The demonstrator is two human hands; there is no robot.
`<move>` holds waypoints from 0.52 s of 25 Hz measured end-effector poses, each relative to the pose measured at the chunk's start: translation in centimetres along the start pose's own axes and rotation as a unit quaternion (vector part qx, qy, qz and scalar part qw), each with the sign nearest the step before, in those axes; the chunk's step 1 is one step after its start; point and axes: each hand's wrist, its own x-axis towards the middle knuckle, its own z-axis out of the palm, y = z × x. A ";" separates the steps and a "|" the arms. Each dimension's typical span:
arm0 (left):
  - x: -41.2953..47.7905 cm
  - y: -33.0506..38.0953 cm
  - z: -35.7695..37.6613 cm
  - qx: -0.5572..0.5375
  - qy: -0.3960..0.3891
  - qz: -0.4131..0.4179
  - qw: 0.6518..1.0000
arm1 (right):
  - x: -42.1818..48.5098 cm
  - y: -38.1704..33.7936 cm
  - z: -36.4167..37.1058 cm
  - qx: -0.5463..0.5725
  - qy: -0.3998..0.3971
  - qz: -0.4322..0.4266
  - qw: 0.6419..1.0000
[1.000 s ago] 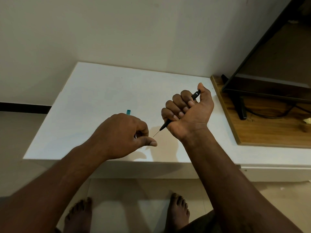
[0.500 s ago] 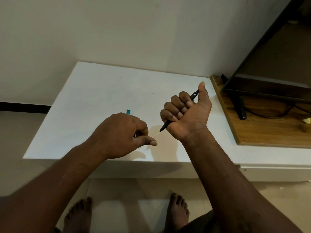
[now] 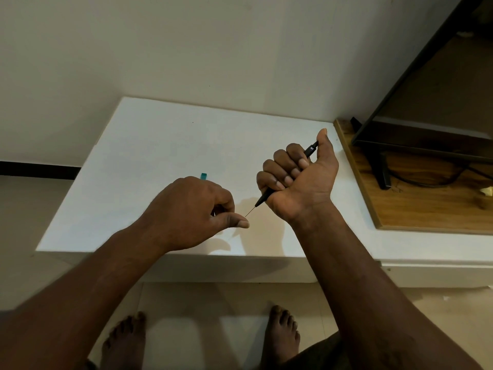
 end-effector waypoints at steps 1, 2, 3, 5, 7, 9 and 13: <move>0.0 0.0 0.0 0.000 0.000 0.000 1.000 | 0.0 0.0 0.0 0.001 0.000 0.001 1.000; 0.0 0.0 0.0 0.001 0.000 0.001 1.000 | 0.0 0.0 0.0 0.001 -0.001 0.002 1.000; 0.1 -0.1 0.0 0.001 0.001 0.002 1.000 | 0.0 0.0 0.0 0.001 -0.001 0.002 1.000; 0.0 0.0 0.1 0.001 0.003 0.004 1.000 | 0.0 0.0 0.0 0.000 -0.001 0.002 1.000; 0.0 0.0 0.1 0.002 0.001 0.004 1.000 | 0.0 0.0 0.1 0.000 0.000 0.000 1.000; 0.0 0.0 0.1 0.002 0.000 0.002 1.000 | 0.1 0.0 0.1 -0.001 0.000 -0.002 1.000; 0.0 0.0 0.1 0.003 -0.001 0.003 1.000 | 0.1 0.0 0.1 0.001 -0.001 -0.010 1.000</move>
